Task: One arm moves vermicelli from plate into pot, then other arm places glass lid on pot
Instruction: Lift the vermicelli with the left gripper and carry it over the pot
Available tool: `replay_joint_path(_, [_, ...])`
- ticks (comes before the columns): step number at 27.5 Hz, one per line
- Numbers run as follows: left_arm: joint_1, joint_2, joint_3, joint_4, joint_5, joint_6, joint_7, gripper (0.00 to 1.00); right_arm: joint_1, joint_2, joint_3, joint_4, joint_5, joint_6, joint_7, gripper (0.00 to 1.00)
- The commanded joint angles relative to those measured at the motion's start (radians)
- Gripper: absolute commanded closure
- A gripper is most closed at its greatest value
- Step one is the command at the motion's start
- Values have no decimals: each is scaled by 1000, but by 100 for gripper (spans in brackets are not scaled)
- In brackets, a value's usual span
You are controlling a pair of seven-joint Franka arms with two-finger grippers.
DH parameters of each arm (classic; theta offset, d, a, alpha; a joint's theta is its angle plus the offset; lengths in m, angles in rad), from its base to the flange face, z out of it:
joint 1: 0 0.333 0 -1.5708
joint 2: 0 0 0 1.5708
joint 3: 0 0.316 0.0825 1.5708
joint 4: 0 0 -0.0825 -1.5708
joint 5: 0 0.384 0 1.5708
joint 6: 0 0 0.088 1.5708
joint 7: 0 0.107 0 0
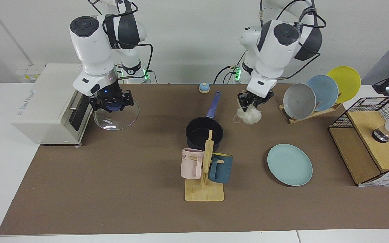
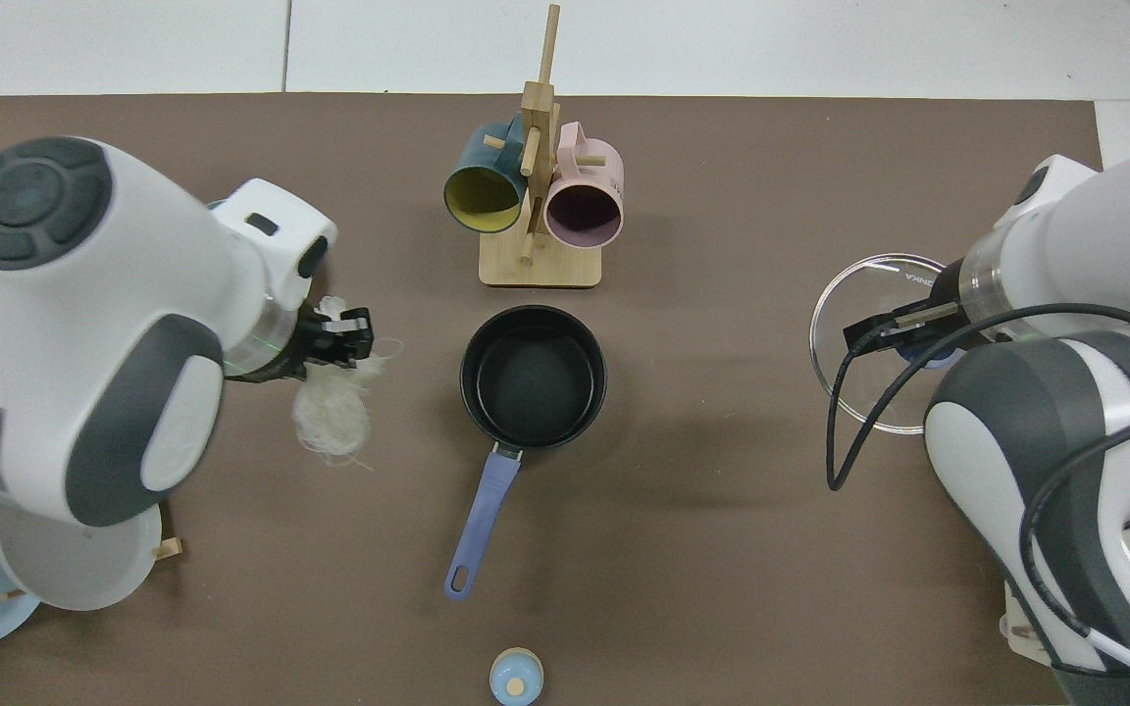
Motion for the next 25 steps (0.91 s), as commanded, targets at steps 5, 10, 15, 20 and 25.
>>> replay_joint_path(5, [-4, 82, -144, -23, -20, 167, -213, 100, -51, -97, 13, -166, 9, 68, -30, 100])
replay_joint_path(10, [-3, 107, -187, -26, -17, 248, -241, 100, -55, -120, 13, -211, 9, 97, -30, 100])
replay_joint_path(15, [-6, 127, -201, -25, -13, 264, -249, 100, -57, -120, 13, -211, 9, 99, -28, 100])
replay_joint_path(20, [-44, 314, -245, 9, 246, 287, -441, 100, -49, -117, 13, -209, 9, 99, -27, 100])
replay_joint_path(25, [-12, 363, -315, 21, 339, 327, -496, 100, -45, -115, 13, -209, 9, 99, -22, 100])
